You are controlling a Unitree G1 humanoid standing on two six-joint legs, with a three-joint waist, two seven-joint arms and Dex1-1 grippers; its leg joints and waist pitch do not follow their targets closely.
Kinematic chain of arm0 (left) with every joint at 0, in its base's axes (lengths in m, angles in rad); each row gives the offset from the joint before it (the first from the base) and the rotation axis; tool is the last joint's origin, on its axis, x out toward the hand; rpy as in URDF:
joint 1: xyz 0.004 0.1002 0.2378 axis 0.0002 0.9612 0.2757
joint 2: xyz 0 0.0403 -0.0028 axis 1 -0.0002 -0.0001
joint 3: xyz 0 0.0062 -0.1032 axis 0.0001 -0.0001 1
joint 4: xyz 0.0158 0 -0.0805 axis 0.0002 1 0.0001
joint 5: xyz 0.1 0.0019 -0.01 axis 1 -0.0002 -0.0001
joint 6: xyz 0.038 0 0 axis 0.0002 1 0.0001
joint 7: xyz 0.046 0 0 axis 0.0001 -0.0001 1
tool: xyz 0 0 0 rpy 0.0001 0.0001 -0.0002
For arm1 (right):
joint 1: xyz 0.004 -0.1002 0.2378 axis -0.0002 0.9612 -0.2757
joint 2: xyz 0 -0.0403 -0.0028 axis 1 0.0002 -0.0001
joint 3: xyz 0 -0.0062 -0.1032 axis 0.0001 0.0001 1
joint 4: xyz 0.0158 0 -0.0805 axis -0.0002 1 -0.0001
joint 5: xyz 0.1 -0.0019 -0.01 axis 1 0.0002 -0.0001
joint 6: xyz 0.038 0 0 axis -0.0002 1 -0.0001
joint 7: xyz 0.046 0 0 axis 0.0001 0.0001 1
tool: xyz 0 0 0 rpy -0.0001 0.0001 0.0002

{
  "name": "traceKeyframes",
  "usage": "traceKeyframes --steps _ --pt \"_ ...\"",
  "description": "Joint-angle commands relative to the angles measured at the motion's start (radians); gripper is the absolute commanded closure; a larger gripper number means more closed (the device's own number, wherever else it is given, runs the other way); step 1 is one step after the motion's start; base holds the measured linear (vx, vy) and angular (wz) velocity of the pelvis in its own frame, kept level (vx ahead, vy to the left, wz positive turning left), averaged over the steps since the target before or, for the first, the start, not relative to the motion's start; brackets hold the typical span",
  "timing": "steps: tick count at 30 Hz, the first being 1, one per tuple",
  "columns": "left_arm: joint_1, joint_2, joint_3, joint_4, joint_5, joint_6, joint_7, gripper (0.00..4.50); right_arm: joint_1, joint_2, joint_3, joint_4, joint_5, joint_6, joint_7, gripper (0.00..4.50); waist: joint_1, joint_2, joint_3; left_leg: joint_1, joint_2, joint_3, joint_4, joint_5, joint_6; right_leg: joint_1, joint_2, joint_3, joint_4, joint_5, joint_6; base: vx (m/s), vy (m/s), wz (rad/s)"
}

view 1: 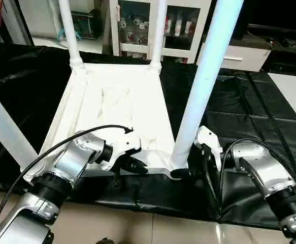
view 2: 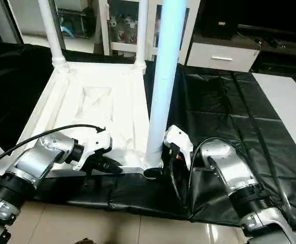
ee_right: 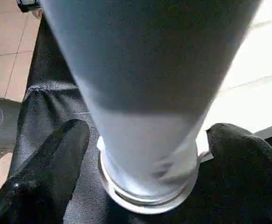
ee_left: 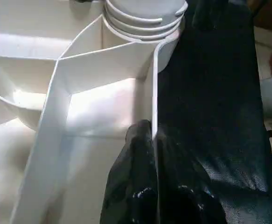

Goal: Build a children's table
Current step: Rotate leg to tighten

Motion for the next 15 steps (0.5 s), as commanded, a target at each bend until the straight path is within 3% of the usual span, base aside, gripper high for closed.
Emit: traceKeyframes --steps 1,9,11,12,15 --pt "0.012 -0.03 -0.08 -0.003 0.013 0.017 -0.029 4.5 -0.028 0.017 0.025 -0.004 -0.011 0.0 0.009 0.47 -0.004 -0.007 -0.051 0.011 0.021 0.003 -0.067 -0.306 0.021 0.039 -0.044 0.035 -0.078 -0.274 -0.194 0.0 0.0 0.0" --pt "0.012 -0.028 -0.073 -0.001 0.02 0.015 -0.023 4.5 -0.025 0.033 0.025 0.0 0.002 0.007 0.03 1.24 0.0 -0.004 -0.052 0.011 0.021 0.001 -0.067 -0.304 0.021 0.04 -0.044 0.035 -0.076 -0.266 -0.197 0.0 0.0 0.0" --pt "0.015 -0.024 -0.073 0.002 0.024 0.009 -0.024 4.5 -0.027 0.037 0.027 0.016 -0.005 -0.001 0.036 1.34 -0.001 -0.002 -0.052 0.012 0.021 0.002 -0.067 -0.306 0.019 0.039 -0.042 0.035 -0.076 -0.254 -0.2 0.0 0.0 0.0" --pt "0.014 -0.023 -0.074 0.009 0.029 0.004 -0.022 4.5 -0.029 0.039 0.027 0.027 -0.011 -0.005 0.038 1.43 -0.001 0.005 -0.052 0.012 0.021 0.001 -0.067 -0.31 0.016 0.039 -0.042 0.035 -0.076 -0.245 -0.204 0.0 0.0 0.0" --pt "0.01 -0.024 -0.078 0.013 0.035 0.003 -0.021 4.5 -0.029 0.034 0.027 0.026 -0.015 -0.004 0.045 1.68 -0.002 0.003 -0.052 0.013 0.02 0.001 -0.067 -0.32 0.014 0.04 -0.041 0.035 -0.076 -0.25 -0.207 0.0 0.0 0.0"
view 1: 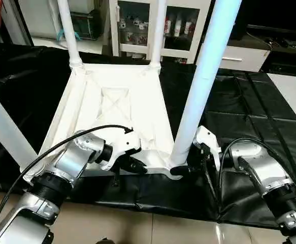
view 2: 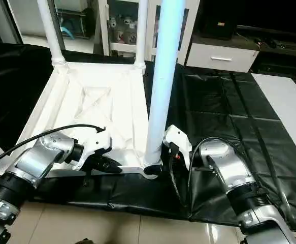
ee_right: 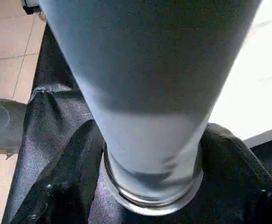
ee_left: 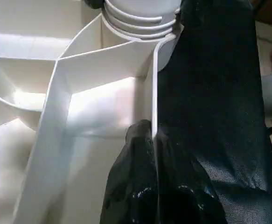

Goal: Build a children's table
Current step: Rotate leg to tighten

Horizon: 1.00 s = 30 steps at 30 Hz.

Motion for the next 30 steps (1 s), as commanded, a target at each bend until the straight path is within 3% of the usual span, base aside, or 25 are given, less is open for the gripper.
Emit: traceKeyframes --steps 1,2,10,15,17,19,22,23,24,26,27,30 --pt "0.01 -0.024 -0.078 0.012 0.017 0.01 -0.023 4.5 -0.015 0.014 0.029 -0.007 -0.012 -0.001 0.017 1.7 -0.004 -0.001 -0.051 0.012 0.02 0.002 -0.066 -0.321 0.016 0.04 -0.043 0.035 -0.078 -0.261 -0.205 0.0 0.0 0.0" --pt "0.01 -0.023 -0.076 0.01 0.016 0.011 -0.023 4.5 -0.014 0.014 0.028 -0.007 -0.012 -0.001 0.018 1.73 -0.004 -0.005 -0.05 0.011 0.02 0.002 -0.067 -0.32 0.017 0.04 -0.043 0.035 -0.079 -0.265 -0.203 0.0 0.0 0.0" --pt "0.028 -0.013 -0.069 0.006 0.018 0.009 -0.026 4.5 -0.011 0.023 0.026 0.007 -0.017 -0.004 0.02 1.78 -0.006 0.001 -0.051 0.011 0.02 0.002 -0.067 -0.32 0.015 0.04 -0.041 0.034 -0.078 -0.254 -0.207 0.0 0.0 0.0" --pt "0.01 -0.051 -0.041 0.04 0.023 0.009 0.045 4.5 -0.016 0.08 -0.042 0.06 0.002 -0.003 -0.108 1.78 -0.007 -0.002 -0.048 0.012 0.02 0.001 -0.069 -0.342 0.01 0.036 -0.044 0.034 -0.082 -0.297 -0.2 0.0 0.0 0.0" --pt "-0.006 -0.09 0.001 0.076 0.02 0.007 0.139 4.5 -0.032 0.138 -0.095 0.128 -0.001 -0.003 -0.261 1.78 -0.012 -0.003 -0.043 0.014 0.017 -0.003 -0.072 -0.389 -0.009 0.033 -0.047 0.032 -0.092 -0.387 -0.176 0.0 0.0 0.0" --pt "-0.029 -0.132 0.042 0.124 0.017 0.008 0.234 4.5 -0.034 0.199 -0.146 0.186 0.007 -0.003 -0.405 1.78 -0.03 -0.005 -0.043 0.014 0.013 -0.009 -0.073 -0.425 -0.03 0.03 -0.05 0.027 -0.101 -0.487 -0.139 -0.051 0.002 -0.06" --pt "-0.07 -0.186 0.094 0.184 0.014 0.019 0.365 4.5 -0.047 0.269 -0.203 0.239 0.016 0.024 -0.579 1.79 -0.047 -0.008 -0.041 0.017 0.008 -0.017 -0.073 -0.465 -0.031 0.027 -0.051 0.016 -0.119 -0.598 -0.089 -0.017 0.002 -0.03" --pt "-0.07 -0.186 0.094 0.184 0.014 0.019 0.365 4.5 -0.047 0.269 -0.203 0.239 0.016 0.024 -0.579 1.8 -0.05 -0.002 -0.042 0.017 0.008 -0.016 -0.071 -0.469 -0.03 0.024 -0.052 0.018 -0.12 -0.606 -0.087 0.0 0.0 0.0" --pt "-0.107 -0.23 0.136 0.243 0.011 0.044 0.485 4.5 -0.067 0.31 -0.221 0.293 -0.019 0.013 -0.75 1.8 -0.057 -0.004 -0.04 0.016 0.005 -0.015 -0.07 -0.456 -0.025 0.021 -0.049 0.016 -0.124 -0.611 -0.081 0.0 0.0 0.0" --pt "-0.121 -0.247 0.149 0.267 0.016 0.048 0.537 4.5 -0.076 0.324 -0.223 0.316 -0.039 0.004 -0.82 1.8 -0.057 -0.005 -0.04 0.018 0.005 -0.016 -0.07 -0.458 -0.028 0.022 -0.049 0.012 -0.126 -0.62 -0.08 0.0 0.0 0.0" --pt "-0.143 -0.274 0.168 0.308 0.029 0.03 0.625 4.5 -0.099 0.364 -0.266 0.361 -0.036 -0.018 -0.949 1.8 -0.055 -0.005 -0.044 0.014 0.007 -0.02 -0.074 -0.446 -0.03 0.029 -0.054 0.009 -0.127 -0.61 -0.075 0.0 0.0 0.0" --pt "-0.176 -0.304 0.195 0.37 0.054 -0.031 0.764 4.5 -0.138 0.438 -0.348 0.417 -0.026 -0.059 -1.193 1.8 -0.058 0.002 -0.046 0.016 0.008 -0.019 -0.08 -0.444 -0.029 0.023 -0.048 0.012 -0.124 -0.529 -0.089 0.0 0.0 0.0"
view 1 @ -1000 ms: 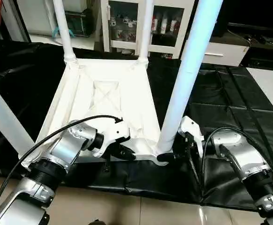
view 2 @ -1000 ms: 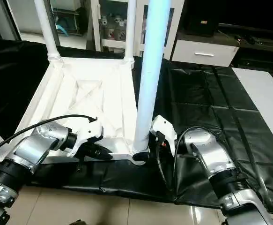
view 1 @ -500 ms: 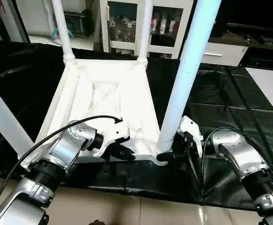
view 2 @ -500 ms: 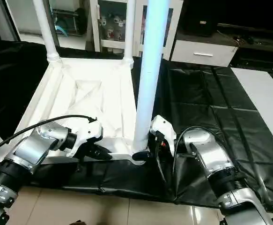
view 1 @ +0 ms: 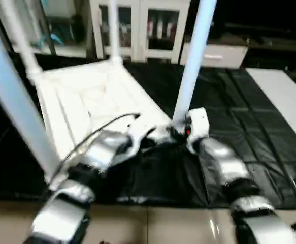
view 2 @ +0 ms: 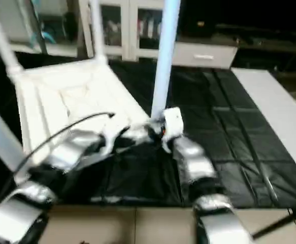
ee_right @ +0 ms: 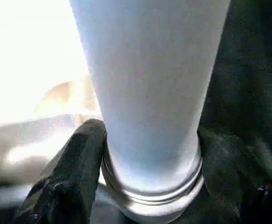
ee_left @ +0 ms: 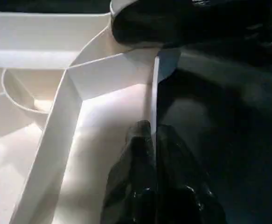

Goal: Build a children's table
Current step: Rotate leg to tighten

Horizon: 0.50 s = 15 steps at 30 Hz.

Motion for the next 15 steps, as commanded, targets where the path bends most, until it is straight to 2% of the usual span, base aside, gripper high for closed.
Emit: traceKeyframes --steps 1,3,4,5,6,7,8,10,11,12,14,15 --pt "-0.022 -0.011 0.071 0.046 0.011 -0.081 0.181 4.5 -0.002 0.034 -0.021 0.056 -0.034 -0.017 -0.178 1.8 -0.003 0.006 -0.05 0.013 0.011 -0.012 -0.076 -0.44 -0.031 0.026 -0.046 0.022 -0.094 -0.479 -0.1 0.0 0.0 0.0" --pt "-0.031 -0.016 0.07 0.065 0.027 -0.105 0.227 4.5 -0.017 0.067 0.003 0.063 -0.067 -0.044 -0.222 1.81 -0.002 0.002 -0.056 0.012 0.011 -0.004 -0.075 -0.413 -0.027 0.027 -0.042 0.027 -0.087 -0.38 -0.126 0.0 0.0 0.0" --pt "-0.037 -0.022 0.069 0.074 0.029 -0.113 0.239 4.5 -0.029 0.091 0.016 0.068 -0.079 -0.066 -0.242 1.81 0.005 0.005 -0.056 0.013 0.012 0.002 -0.072 -0.382 -0.016 0.025 -0.041 0.033 -0.082 -0.317 -0.141 0.0 0.0 0.0" --pt "-0.039 -0.025 0.069 0.077 0.028 -0.114 0.24 4.5 -0.033 0.101 0.019 0.07 -0.081 -0.074 -0.248 1.81 0.005 0.004 -0.055 0.012 0.011 0.005 -0.071 -0.373 -0.01 0.024 -0.041 0.035 -0.08 -0.301 -0.147 0.0 0.0 0.0" --pt "-0.041 -0.026 0.068 0.078 0.027 -0.115 0.237 4.5 -0.038 0.109 0.022 0.071 -0.079 -0.084 -0.243 1.81 0.006 0.008 -0.055 0.013 0.011 0.008 -0.07 -0.373 -0.001 0.024 -0.04 0.036 -0.079 -0.307 -0.151 0.0 0.0 0.0" --pt "-0.05 -0.026 0.062 0.089 0.029 -0.124 0.233 4.5 -0.048 0.122 0.015 0.079 -0.075 -0.12 -0.243 1.81 0.007 0.005 -0.056 0.011 0.01 0.011 -0.069 -0.37 0.007 0.025 -0.041 0.037 -0.081 -0.316 -0.148 0.0 0.0 0.0" --pt "-0.052 -0.025 0.06 0.092 0.028 -0.127 0.228 4.5 -0.05 0.124 0.013 0.08 -0.071 -0.13 -0.233 1.81 0.008 0.006 -0.059 0.01 0.01 0.012 -0.067 -0.351 0.011 0.025 -0.043 0.038 -0.079 -0.305 -0.15 0.0 0.0 0.0" --pt "-0.055 -0.02 0.057 0.098 0.027 -0.136 0.216 4.5 -0.053 0.128 0.009 0.076 -0.054 -0.156 -0.175 1.81 0.012 0.008 -0.063 0.006 0.011 0.014 -0.064 -0.305 0.023 0.032 -0.042 0.04 -0.072 -0.244 -0.159 0.0 0.0 0.0" --pt "-0.053 -0.014 0.057 0.098 0.027 -0.144 0.207 4.5 -0.044 0.123 0.01 0.055 -0.051 -0.174 -0.152 1.46 0.014 0.006 -0.064 0.001 0.01 0.015 -0.063 -0.262 0.032 0.038 -0.041 0.038 -0.065 -0.192 -0.17 0.0 0.0 0.0" --pt "-0.048 -0.006 0.054 0.092 0.027 -0.155 0.189 4.5 -0.033 0.113 0.012 0.031 -0.048 -0.18 -0.131 1.25 0.014 0.006 -0.064 0.001 0.01 0.015 -0.063 -0.262 0.032 0.038 -0.041 0.038 -0.065 -0.192 -0.17 0.0 0.0 0.0" --pt "-0.005 0.017 0.056 0.041 -0.004 -0.248 0.065 4.5 0.02 0.066 0.014 -0.075 -0.052 -0.166 -0.112 1.11 0.022 0.004 -0.068 -0.006 0.009 0.017 -0.054 -0.155 0.07 0.048 -0.04 0.038 -0.049 -0.06 -0.196 0.0 0.0 0.0" --pt "0.003 0.021 0.055 0.029 -0.011 -0.244 0.041 4.5 0.027 0.062 0.013 -0.09 -0.048 -0.16 -0.105 1.09 0.024 0.005 -0.07 -0.011 0.009 0.015 -0.053 -0.13 0.08 0.054 -0.041 0.037 -0.043 -0.029 -0.198 0.0 0.0 0.0"
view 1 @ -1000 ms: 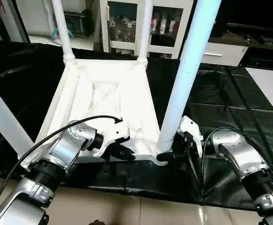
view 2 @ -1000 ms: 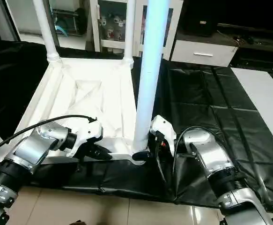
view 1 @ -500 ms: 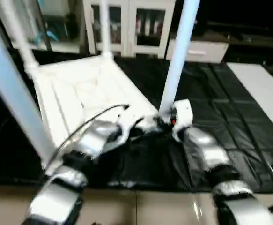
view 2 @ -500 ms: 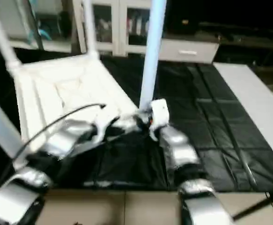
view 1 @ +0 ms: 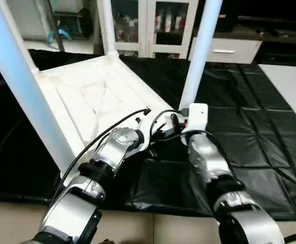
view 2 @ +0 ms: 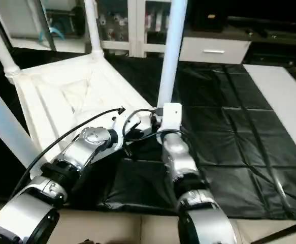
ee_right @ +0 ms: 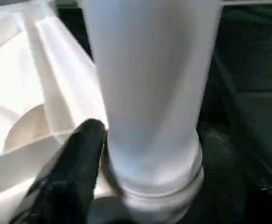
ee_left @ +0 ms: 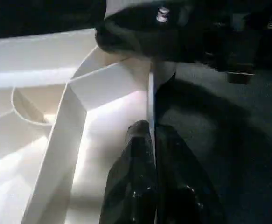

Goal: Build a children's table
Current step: Rotate leg to tighten

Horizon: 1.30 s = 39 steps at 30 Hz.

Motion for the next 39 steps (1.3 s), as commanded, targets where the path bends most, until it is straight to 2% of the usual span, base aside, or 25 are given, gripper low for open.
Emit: traceKeyframes --steps 1,3,4,6,7,8,10,11,13,14,15,17,18,19,20,24,28,34,35,36,37,39 --pt "0.04 0.039 0.046 -0.06 -0.046 -0.026 -0.071 4.5 0.03 -0.02 0.017 -0.113 0.017 0.014 0.057 1.01 0.001 -0.017 -0.071 -0.005 0.006 0.003 -0.044 -0.096 0.088 0.065 -0.043 0.031 -0.033 -0.015 -0.199 0.0 0.0 0.0" --pt "0.058 0.055 0.032 -0.083 -0.049 -0.017 -0.119 4.5 0.045 -0.039 0.018 -0.148 0.027 0.032 0.086 0.76 -0.001 -0.018 -0.071 0.0 0.008 0.003 -0.041 -0.087 0.095 0.061 -0.041 0.031 -0.032 0.0 -0.208 0.0 0.0 0.0" --pt "0.095 0.094 -0.001 -0.128 -0.059 0.022 -0.237 4.5 0.071 -0.081 0.002 -0.208 0.055 0.082 0.136 0.7 0.0 -0.014 -0.072 0.008 0.011 0.007 -0.038 -0.097 0.109 0.055 -0.039 0.032 -0.03 0.002 -0.233 0.0 0.0 0.0" --pt "0.115 0.122 -0.02 -0.148 -0.059 -0.003 -0.289 4.5 0.093 -0.135 0.013 -0.27 0.078 0.161 0.229 0.55 0.001 -0.024 -0.067 0.007 0.013 0.009 -0.04 -0.122 0.114 0.052 -0.039 0.032 -0.034 -0.032 -0.243 0.0 0.0 0.0" --pt "0.131 0.139 -0.03 -0.173 -0.067 0.007 -0.327 4.5 0.112 -0.181 0.033 -0.328 0.099 0.206 0.318 0.41 0.013 -0.02 -0.062 0.015 0.018 0.01 -0.043 -0.164 0.104 0.049 -0.039 0.033 -0.039 -0.085 -0.229 0.0 0.0 0.0" --pt "0.143 0.153 -0.04 -0.197 -0.074 0.012 -0.361 4.5 0.128 -0.22 0.056 -0.375 0.112 0.233 0.396 0.3 0.016 -0.019 -0.061 0.014 0.02 0.009 -0.044 -0.175 0.1 0.05 -0.04 0.034 -0.04 -0.096 -0.223 0.0 0.0 0.0" --pt "0.166 0.176 -0.059 -0.243 -0.094 0.048 -0.43 4.5 0.158 -0.29 0.103 -0.449 0.142 0.259 0.549 0.25 0.022 -0.022 -0.059 0.013 0.022 0.008 -0.046 -0.197 0.08 0.048 -0.042 0.035 -0.041 -0.123 -0.211 0.0 0.0 0.0" --pt "0.166 0.176 -0.059 -0.243 -0.094 0.048 -0.43 4.5 0.158 -0.29 0.103 -0.449 0.142 0.259 0.549 0.13 0.025 -0.024 -0.059 0.012 0.022 0.008 -0.047 -0.211 0.067 0.048 -0.045 0.035 -0.041 -0.142 -0.206 0.0 0.0 0.0" --pt "0.187 0.207 -0.089 -0.283 -0.107 0.058 -0.513 4.5 0.197 -0.374 0.16 -0.529 0.182 0.293 0.737 0.05 0.026 -0.026 -0.058 0.009 0.02 0.007 -0.048 -0.225 0.061 0.051 -0.045 0.035 -0.043 -0.164 -0.197 0.0 0.0 0.0" --pt "0.198 0.225 -0.104 -0.31 -0.115 0.073 -0.564 4.5 0.223 -0.439 0.214 -0.573 0.189 0.309 0.865 0.05 0.03 -0.028 -0.056 0.009 0.023 0.006 -0.048 -0.24 0.061 0.05 -0.047 0.037 -0.045 -0.186 -0.184 0.0 0.0 0.0" --pt "0.199 0.226 -0.106 -0.312 -0.115 0.073 -0.568 4.5 0.225 -0.445 0.219 -0.576 0.189 0.311 0.876 0.05 0.031 -0.028 -0.055 0.01 0.022 0.007 -0.047 -0.249 0.061 0.049 -0.045 0.037 -0.047 -0.198 -0.182 0.0 0.0 0.0" --pt "0.204 0.246 -0.126 -0.332 -0.109 0.078 -0.622 4.5 0.242 -0.523 0.303 -0.607 0.158 0.306 1.009 0.05 0.036 -0.032 -0.052 0.011 0.023 0.006 -0.05 -0.277 0.043 0.046 -0.048 0.037 -0.052 -0.26 -0.172 0.0 0.0 0.0" --pt "0.203 0.251 -0.131 -0.333 -0.105 0.079 -0.633 4.5 0.242 -0.537 0.321 -0.612 0.152 0.304 1.041 0.05 0.035 -0.034 -0.051 0.011 0.022 0.006 -0.051 -0.289 0.04 0.045 -0.048 0.037 -0.055 -0.28 -0.168 0.0 0.0 0.0" --pt "0.203 0.255 -0.136 -0.336 -0.103 0.086 -0.644 4.5 0.241 -0.547 0.332 -0.62 0.149 0.313 1.059 0.05 0.036 -0.032 -0.05 0.013 0.023 0.005 -0.053 -0.303 0.035 0.044 -0.049 0.037 -0.057 -0.299 -0.165 0.0 0.0 0.0" --pt "0.201 0.261 -0.144 -0.34 -0.099 0.094 -0.657 4.5 0.234 -0.55 0.34 -0.618 0.148 0.325 1.07 0.05 0.036 -0.036 -0.048 0.014 0.022 0.002 -0.056 -0.326 0.023 0.043 -0.05 0.038 -0.062 -0.351 -0.153 0.0 0.0 0.0" --pt "0.192 0.266 -0.154 -0.347 -0.098 0.112 -0.676 4.5 0.19 -0.542 0.368 -0.574 0.128 0.317 1.121 0.05 0.035 -0.035 -0.049 0.02 0.022 0.0 -0.057 -0.349 0.009 0.04 -0.05 0.039 -0.062 -0.366 -0.159 0.0 0.0 0.0" --pt "0.206 0.277 -0.163 -0.382 -0.105 0.133 -0.687 4.5 0.156 -0.531 0.391 -0.525 0.101 0.296 1.124 0.05 0.031 -0.037 -0.051 0.015 0.02 -0.001 -0.055 -0.326 0.008 0.045 -0.048 0.038 -0.057 -0.327 -0.174 0.0 0.0 0.0" --pt "0.211 0.285 -0.165 -0.396 -0.097 0.14 -0.703 4.5 0.131 -0.533 0.408 -0.472 0.06 0.292 1.132 0.05 0.021 -0.036 -0.054 0.016 0.019 0.0 -0.053 -0.309 0.013 0.046 -0.046 0.037 -0.054 -0.298 -0.186 0.0 0.0 0.0" --pt "0.21 0.284 -0.165 -0.394 -0.095 0.139 -0.701 4.5 0.128 -0.531 0.409 -0.453 0.048 0.284 1.126 0.05 0.02 -0.035 -0.054 0.016 0.019 0.0 -0.053 -0.309 0.012 0.046 -0.045 0.036 -0.054 -0.297 -0.189 0.0 0.0 0.0" --pt "0.209 0.282 -0.166 -0.394 -0.094 0.142 -0.698 4.5 0.126 -0.521 0.403 -0.421 0.038 0.268 1.105 0.05 0.019 -0.023 -0.056 0.017 0.018 -0.001 -0.052 -0.313 0.003 0.046 -0.045 0.036 -0.053 -0.275 -0.2 0.0 0.0 0.0" --pt "0.21 0.282 -0.167 -0.401 -0.097 0.148 -0.699 4.5 0.124 -0.51 0.392 -0.403 0.042 0.262 1.091 0.05 0.018 -0.026 -0.056 0.016 0.018 0.0 -0.052 -0.313 0.003 0.047 -0.044 0.036 -0.053 -0.266 -0.202 0.0 0.0 0.0" --pt "0.211 0.284 -0.168 -0.409 -0.1 0.155 -0.702 4.5 0.123 -0.498 0.377 -0.39 0.053 0.261 1.079 0.2 0.016 -0.025 -0.057 0.018 0.018 -0.001 -0.051 -0.316 0.004 0.048 -0.043 0.035 -0.05 -0.243 -0.214 0.0 0.0 0.0"
